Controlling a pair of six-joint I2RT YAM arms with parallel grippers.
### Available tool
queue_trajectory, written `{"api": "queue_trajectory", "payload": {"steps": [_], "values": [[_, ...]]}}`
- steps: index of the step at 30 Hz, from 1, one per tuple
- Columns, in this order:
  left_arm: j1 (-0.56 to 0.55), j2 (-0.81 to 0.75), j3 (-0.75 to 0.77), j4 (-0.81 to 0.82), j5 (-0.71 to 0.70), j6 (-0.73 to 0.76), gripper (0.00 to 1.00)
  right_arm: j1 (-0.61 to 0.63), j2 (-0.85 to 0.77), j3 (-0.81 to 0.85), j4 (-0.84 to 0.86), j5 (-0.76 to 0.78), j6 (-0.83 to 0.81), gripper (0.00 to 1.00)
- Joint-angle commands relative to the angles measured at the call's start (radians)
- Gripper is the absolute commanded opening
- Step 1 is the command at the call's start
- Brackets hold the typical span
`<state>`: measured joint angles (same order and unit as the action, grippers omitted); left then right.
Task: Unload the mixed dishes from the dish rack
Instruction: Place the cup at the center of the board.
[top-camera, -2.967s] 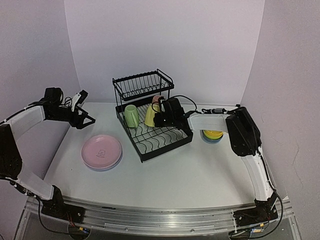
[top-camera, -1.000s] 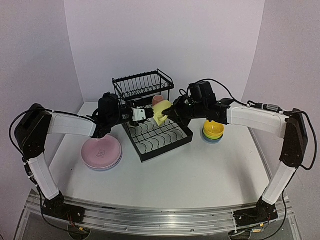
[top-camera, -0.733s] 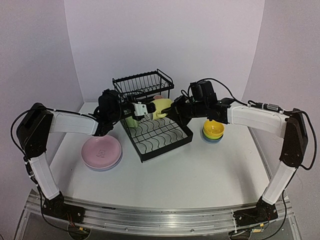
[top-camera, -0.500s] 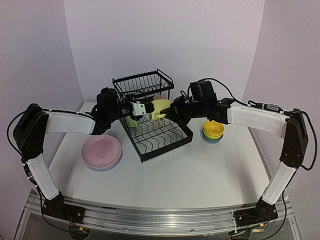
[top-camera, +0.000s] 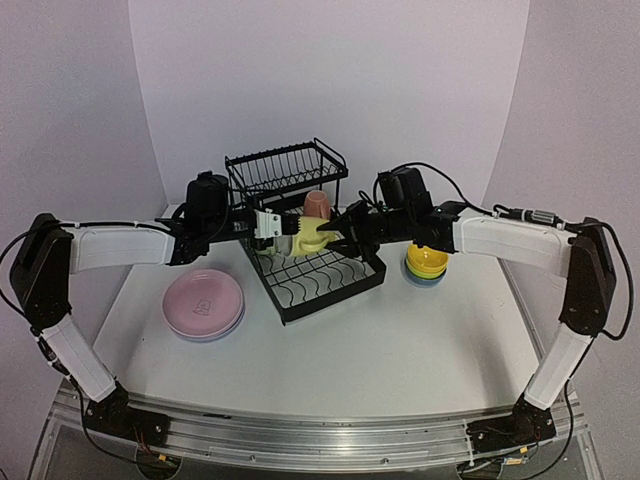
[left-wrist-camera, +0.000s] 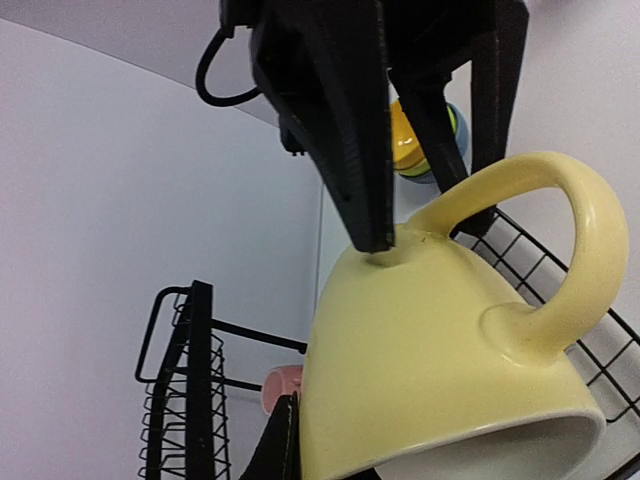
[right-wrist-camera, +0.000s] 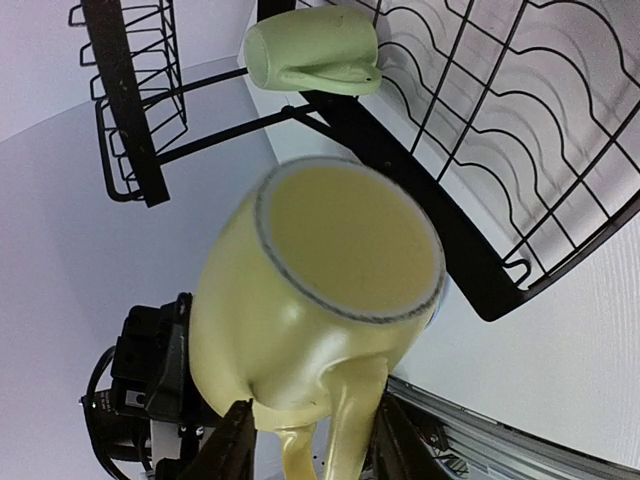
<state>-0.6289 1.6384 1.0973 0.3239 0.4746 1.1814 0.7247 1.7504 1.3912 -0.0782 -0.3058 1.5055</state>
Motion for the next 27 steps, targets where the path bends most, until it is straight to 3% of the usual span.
{"api": "queue_trajectory", "payload": {"steps": [1, 2, 5, 8, 20, 27], "values": [[-0.012, -0.082, 0.022, -0.176, 0.104, -0.019, 0.0, -0.033, -0.014, 0.012, 0.102, 0.07, 0.025, 0.43], [-0.012, -0.087, 0.033, -0.216, 0.099, -0.032, 0.0, -0.032, -0.015, 0.013, 0.101, 0.071, 0.025, 0.45], [-0.012, -0.099, 0.11, -0.377, 0.07, -0.073, 0.0, -0.035, -0.022, 0.019, 0.08, 0.068, 0.016, 0.68], [-0.011, -0.117, 0.19, -0.568, 0.006, -0.135, 0.0, -0.041, -0.048, 0.021, 0.01, 0.086, -0.032, 0.78], [-0.016, -0.103, 0.356, -1.369, -0.12, -0.374, 0.0, -0.042, -0.094, 0.187, -0.44, 0.238, -0.43, 0.83], [-0.153, -0.081, 0.212, -1.442, -0.259, -0.546, 0.0, -0.039, -0.102, 0.201, -0.516, 0.318, -0.51, 0.84]]}}
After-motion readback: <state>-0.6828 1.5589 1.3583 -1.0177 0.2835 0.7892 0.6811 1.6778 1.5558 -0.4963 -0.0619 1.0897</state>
